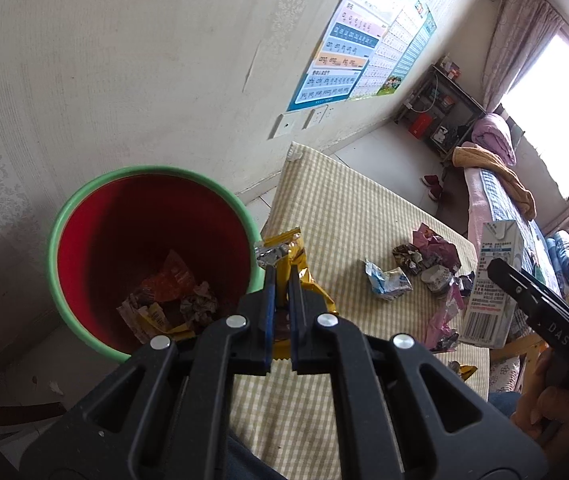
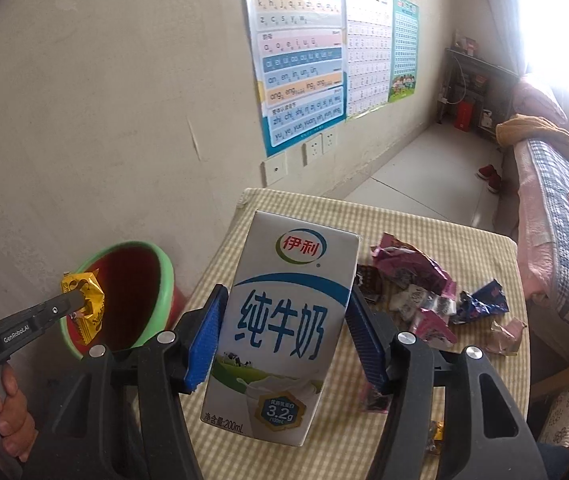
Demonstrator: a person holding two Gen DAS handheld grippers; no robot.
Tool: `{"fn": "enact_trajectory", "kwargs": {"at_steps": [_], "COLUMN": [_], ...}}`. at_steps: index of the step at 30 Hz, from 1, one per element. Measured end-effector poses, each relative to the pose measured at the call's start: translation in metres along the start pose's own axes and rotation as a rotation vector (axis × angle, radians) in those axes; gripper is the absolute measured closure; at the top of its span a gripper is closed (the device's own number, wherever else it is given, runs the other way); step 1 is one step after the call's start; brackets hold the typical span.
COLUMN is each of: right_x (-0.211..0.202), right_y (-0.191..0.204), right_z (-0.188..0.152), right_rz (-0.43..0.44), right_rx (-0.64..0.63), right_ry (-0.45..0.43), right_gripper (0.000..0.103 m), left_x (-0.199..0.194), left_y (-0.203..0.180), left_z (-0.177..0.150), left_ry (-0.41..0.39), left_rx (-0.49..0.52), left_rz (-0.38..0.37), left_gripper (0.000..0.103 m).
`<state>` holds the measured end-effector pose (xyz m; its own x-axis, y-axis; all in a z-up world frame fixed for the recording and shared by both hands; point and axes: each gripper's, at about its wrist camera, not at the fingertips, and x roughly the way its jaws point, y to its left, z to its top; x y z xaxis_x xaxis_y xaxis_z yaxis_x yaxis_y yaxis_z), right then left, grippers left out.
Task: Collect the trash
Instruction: 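Carry the yellow wrapper and milk carton with both tools over the red bucket, then open both tools to drop the wrapper and carton into the bucket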
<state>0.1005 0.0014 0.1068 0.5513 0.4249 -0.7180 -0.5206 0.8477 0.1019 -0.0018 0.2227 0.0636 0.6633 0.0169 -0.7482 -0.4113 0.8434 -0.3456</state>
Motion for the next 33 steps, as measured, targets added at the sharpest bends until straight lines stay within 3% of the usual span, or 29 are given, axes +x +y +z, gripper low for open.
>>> {"fn": "enact_trajectory", "kwargs": {"at_steps": [21,33], "right_x": [0.056,0.091], "right_y": [0.141,0.179], "right_z": [0.020,0.038], "right_rz": [0.203,0.257], "right_rx": [-0.179,-0.202], "right_ry": [0.042,0.051], "right_gripper": [0.045,0.045], "left_x": [-0.014,-0.005], "left_y": [0.101,0.123], "left_z": [0.007,0.019], "left_ry": [-0.017,-0.010], "left_rx": [-0.147,-0.180], "left_rz": [0.080,0.098], "left_gripper": [0.098,0.098]}}
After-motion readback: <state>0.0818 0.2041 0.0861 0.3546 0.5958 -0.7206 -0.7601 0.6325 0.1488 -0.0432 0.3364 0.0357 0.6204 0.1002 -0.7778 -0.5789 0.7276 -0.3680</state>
